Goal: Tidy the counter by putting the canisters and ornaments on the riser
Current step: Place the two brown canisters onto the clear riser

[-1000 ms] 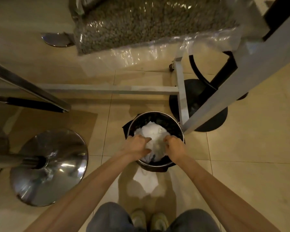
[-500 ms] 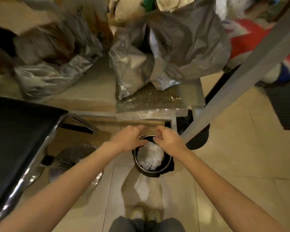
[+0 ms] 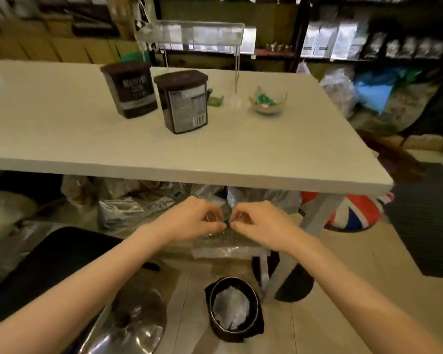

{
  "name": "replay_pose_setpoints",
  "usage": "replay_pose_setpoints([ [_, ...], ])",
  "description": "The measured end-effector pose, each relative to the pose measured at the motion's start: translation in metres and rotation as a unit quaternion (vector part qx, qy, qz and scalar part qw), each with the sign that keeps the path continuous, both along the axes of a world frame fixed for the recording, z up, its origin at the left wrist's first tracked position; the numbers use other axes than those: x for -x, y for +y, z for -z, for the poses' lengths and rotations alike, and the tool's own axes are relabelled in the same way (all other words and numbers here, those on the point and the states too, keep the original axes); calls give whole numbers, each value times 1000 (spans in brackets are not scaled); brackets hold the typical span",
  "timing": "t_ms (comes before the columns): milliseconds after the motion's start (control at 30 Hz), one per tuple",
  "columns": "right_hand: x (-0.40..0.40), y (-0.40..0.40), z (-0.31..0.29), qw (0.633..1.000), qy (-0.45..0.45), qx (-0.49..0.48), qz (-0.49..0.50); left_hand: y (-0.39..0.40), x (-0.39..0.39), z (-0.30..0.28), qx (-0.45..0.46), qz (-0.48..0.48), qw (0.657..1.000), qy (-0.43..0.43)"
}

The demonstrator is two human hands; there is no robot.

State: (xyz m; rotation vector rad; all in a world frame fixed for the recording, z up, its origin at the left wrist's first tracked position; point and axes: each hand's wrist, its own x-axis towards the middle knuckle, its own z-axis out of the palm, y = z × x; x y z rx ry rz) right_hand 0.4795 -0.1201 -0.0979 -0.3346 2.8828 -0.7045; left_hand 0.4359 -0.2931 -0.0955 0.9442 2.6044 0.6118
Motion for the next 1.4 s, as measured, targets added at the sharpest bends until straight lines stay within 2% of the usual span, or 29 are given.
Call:
replay_pose_setpoints([
  [233,11,-7,-73,995,99,14,1,-11,7,-79,-93,-49,993,45],
  [367,38,-14,-93,992,125,6,18,-21,25,-99,-106,-111,979,131],
  [500,70,-20,-103,985,168,1,34,-33,51,-107,-76,-169,950,250],
  [600,98,-24,-101,980,192,0,48,-43,77,-102,-74,-212,930,291],
  [767,149,-30,-89,973,203,43,97,-56,130,-88,-104,-259,931,237],
  [933,192,-39,-79,963,123,218,102,-57,171,-79,-202,-206,952,101],
  [1000,205,-41,-76,956,85,262,99,-60,182,-76,-235,-191,952,34],
  [1100,219,-44,-72,947,70,295,110,-66,194,-71,-263,-167,950,-20],
  [1200,225,-44,-74,942,73,309,114,-70,204,-72,-275,-144,950,-28],
  [1400,229,-44,-81,949,80,281,121,-73,219,-74,-229,-117,966,23],
])
